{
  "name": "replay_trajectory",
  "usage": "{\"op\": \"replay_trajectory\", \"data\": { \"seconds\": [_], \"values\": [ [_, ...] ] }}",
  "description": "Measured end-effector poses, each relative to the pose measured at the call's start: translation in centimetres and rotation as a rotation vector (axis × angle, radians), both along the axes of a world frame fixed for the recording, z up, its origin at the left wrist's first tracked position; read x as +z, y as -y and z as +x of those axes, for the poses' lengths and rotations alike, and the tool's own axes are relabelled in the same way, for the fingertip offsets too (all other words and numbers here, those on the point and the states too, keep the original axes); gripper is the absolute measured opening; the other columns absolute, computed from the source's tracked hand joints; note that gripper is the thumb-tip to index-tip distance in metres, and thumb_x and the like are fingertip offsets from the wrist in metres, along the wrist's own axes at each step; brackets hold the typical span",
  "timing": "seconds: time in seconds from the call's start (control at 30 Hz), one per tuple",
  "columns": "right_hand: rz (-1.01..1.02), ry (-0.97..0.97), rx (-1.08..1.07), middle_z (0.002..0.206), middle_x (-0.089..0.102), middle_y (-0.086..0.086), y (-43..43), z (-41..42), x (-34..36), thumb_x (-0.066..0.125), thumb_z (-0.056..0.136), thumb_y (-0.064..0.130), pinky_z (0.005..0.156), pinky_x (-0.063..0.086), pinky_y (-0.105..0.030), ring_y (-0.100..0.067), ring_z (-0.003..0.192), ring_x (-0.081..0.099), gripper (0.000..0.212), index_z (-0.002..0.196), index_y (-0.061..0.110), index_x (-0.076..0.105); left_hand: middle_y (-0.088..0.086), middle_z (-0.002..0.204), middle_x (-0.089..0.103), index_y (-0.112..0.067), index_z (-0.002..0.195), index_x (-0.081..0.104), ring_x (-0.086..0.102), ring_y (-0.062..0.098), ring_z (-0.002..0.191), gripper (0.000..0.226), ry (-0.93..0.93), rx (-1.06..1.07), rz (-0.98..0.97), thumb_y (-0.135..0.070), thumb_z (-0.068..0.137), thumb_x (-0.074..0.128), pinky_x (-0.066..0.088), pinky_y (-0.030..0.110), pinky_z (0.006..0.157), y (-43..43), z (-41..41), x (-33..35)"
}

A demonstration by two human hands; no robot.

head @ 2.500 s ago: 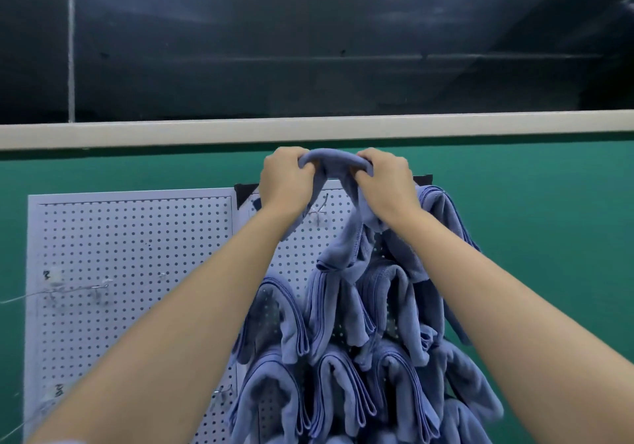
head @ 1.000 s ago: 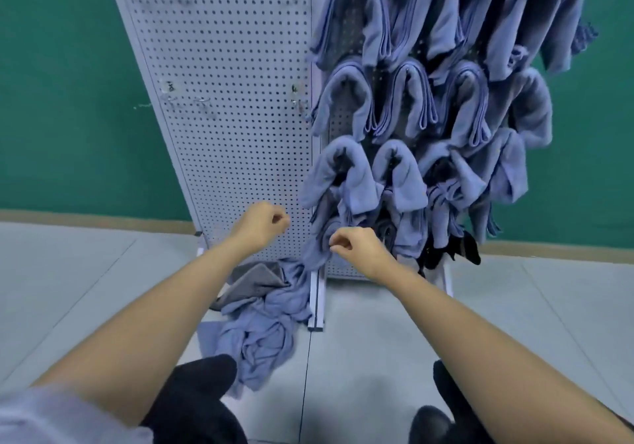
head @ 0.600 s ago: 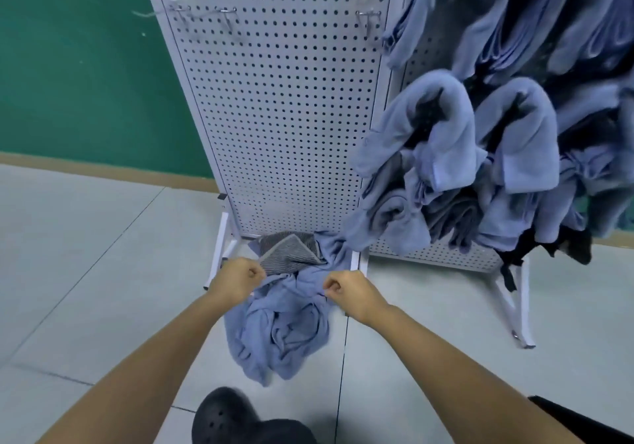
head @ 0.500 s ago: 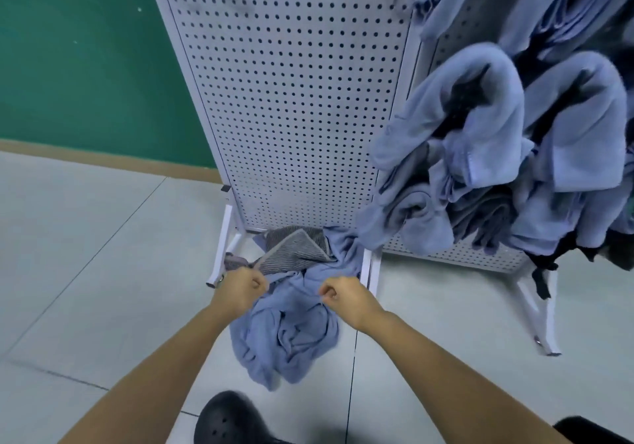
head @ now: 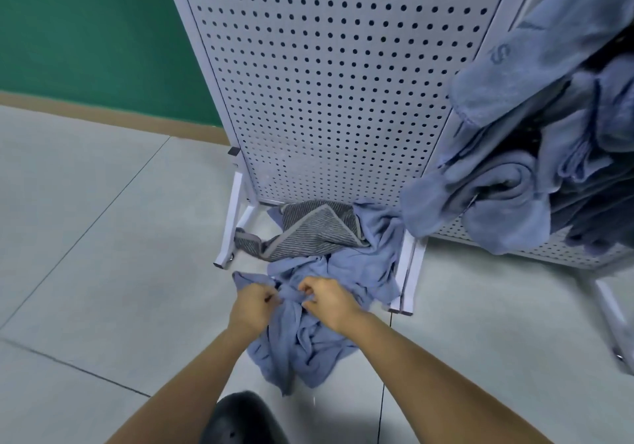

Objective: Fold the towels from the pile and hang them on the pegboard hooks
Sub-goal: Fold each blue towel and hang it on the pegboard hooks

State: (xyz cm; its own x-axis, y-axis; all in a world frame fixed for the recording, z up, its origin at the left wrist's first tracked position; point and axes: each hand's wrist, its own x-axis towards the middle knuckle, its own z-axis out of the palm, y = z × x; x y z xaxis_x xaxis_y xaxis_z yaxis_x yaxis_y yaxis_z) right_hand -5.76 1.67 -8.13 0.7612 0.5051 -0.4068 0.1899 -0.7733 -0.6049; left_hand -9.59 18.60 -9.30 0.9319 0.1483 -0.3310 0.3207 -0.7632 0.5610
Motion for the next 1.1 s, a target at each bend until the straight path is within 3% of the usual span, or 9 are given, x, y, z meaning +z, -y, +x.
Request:
{"op": "replay_trajectory", "data": {
  "seconds": [0.13, 0.23, 0.3, 0.37, 0.5, 0.67, 0.8, 1.0, 1.1],
  "values": [
    [0.085, 0.032, -0.055, 0.134, 0.051, -0.011, 0.2, 0.6, 1.3, 0.058, 0.094, 0.015, 0.095, 0.045, -0.041, -0.029, 0.115, 0.052, 0.044, 0.136, 0.014, 0.045, 0.013, 0.062, 0.050, -0.009, 0.064, 0.050, 0.045, 0.020, 0.063, 0.031, 0.074, 0.112, -0.274, -0.004, 0.094, 0.052, 0.040, 0.029, 0.063, 2.0, 1.0, 3.7],
    [0.146, 0.119, -0.113, 0.085, 0.058, -0.006, 1.7, 1.2, 4.1, 0.056, 0.093, 0.017, 0.077, 0.046, -0.044, -0.022, 0.078, 0.048, 0.007, 0.088, 0.019, 0.052, 0.014, 0.082, 0.064, -0.008, 0.082, 0.061, 0.057, 0.022, 0.077, 0.021, 0.124, 0.175, -0.455, -0.006, 0.097, 0.046, 0.047, 0.033, 0.074, 3.2, 2.6, 8.2],
    [0.223, 0.144, -0.181, 0.071, 0.052, 0.000, 3.2, 1.7, 6.7, 0.057, 0.092, 0.015, 0.073, 0.046, -0.042, -0.020, 0.072, 0.047, 0.022, 0.075, 0.021, 0.046, 0.006, 0.076, 0.060, -0.012, 0.080, 0.058, 0.054, 0.016, 0.070, 0.024, 0.149, 0.170, -0.532, -0.006, 0.098, 0.044, 0.045, 0.019, 0.061, 4.0, 3.5, 12.0],
    [0.290, 0.151, -0.198, 0.072, 0.052, 0.001, 5.0, 1.8, 10.0, 0.056, 0.093, 0.012, 0.072, 0.043, -0.034, -0.017, 0.071, 0.047, 0.020, 0.077, 0.020, 0.047, 0.006, 0.075, 0.061, -0.013, 0.081, 0.058, 0.055, 0.017, 0.069, 0.024, 0.150, 0.154, -0.589, -0.008, 0.099, 0.043, 0.045, 0.020, 0.059, 5.0, 4.2, 16.0],
    [0.451, 0.110, -0.269, 0.061, 0.040, -0.001, 9.1, 0.9, 18.0, 0.045, 0.099, 0.008, 0.053, 0.032, -0.019, -0.005, 0.050, 0.035, 0.013, 0.086, 0.009, 0.048, 0.016, 0.087, 0.068, -0.012, 0.084, 0.066, 0.062, 0.024, 0.080, 0.019, 0.183, 0.078, -0.609, -0.013, 0.095, 0.051, 0.050, 0.039, 0.078, 6.3, 4.4, 22.9],
    [0.572, 0.214, -0.323, 0.061, 0.035, -0.002, 14.2, -1.3, 27.8, 0.042, 0.100, 0.007, 0.056, 0.033, -0.020, -0.007, 0.051, 0.033, 0.012, 0.091, 0.003, 0.049, 0.001, 0.083, 0.073, -0.018, 0.081, 0.071, 0.066, 0.015, 0.079, 0.009, 0.179, -0.122, -0.612, -0.026, 0.084, 0.071, 0.053, 0.025, 0.075, 9.5, 1.9, 31.6],
    [0.598, 0.293, -0.388, 0.059, 0.036, 0.004, 17.8, -3.8, 34.1, 0.045, 0.100, 0.010, 0.048, 0.029, -0.017, -0.001, 0.044, 0.031, 0.016, 0.086, 0.012, 0.051, 0.009, 0.075, 0.060, 0.003, 0.083, 0.068, 0.053, 0.018, 0.072, 0.037, 0.181, -0.268, -0.464, -0.033, 0.080, 0.074, 0.040, 0.032, 0.069, 12.8, -0.9, 36.7],
    [0.584, 0.471, -0.458, 0.064, 0.050, 0.005, 22.3, -8.0, 38.5, 0.049, 0.098, 0.009, 0.054, 0.036, -0.013, 0.000, 0.052, 0.044, 0.014, 0.088, 0.012, 0.058, 0.009, 0.107, 0.072, -0.007, 0.110, 0.067, 0.065, 0.023, 0.105, 0.026, 0.127, -0.219, -0.866, -0.024, 0.095, 0.055, 0.047, 0.040, 0.099, 19.2, -4.3, 40.0],
    [0.516, 0.583, -0.474, 0.083, 0.063, 0.001, 23.7, -9.1, 37.7, 0.056, 0.094, 0.008, 0.069, 0.043, -0.019, -0.008, 0.070, 0.052, 0.013, 0.095, 0.013, 0.068, 0.013, 0.110, 0.070, -0.009, 0.114, 0.066, 0.064, 0.029, 0.108, 0.043, 0.065, -0.279, -0.766, -0.036, 0.081, 0.073, 0.046, 0.045, 0.101, 21.4, -5.9, 38.9]
  ]
}}
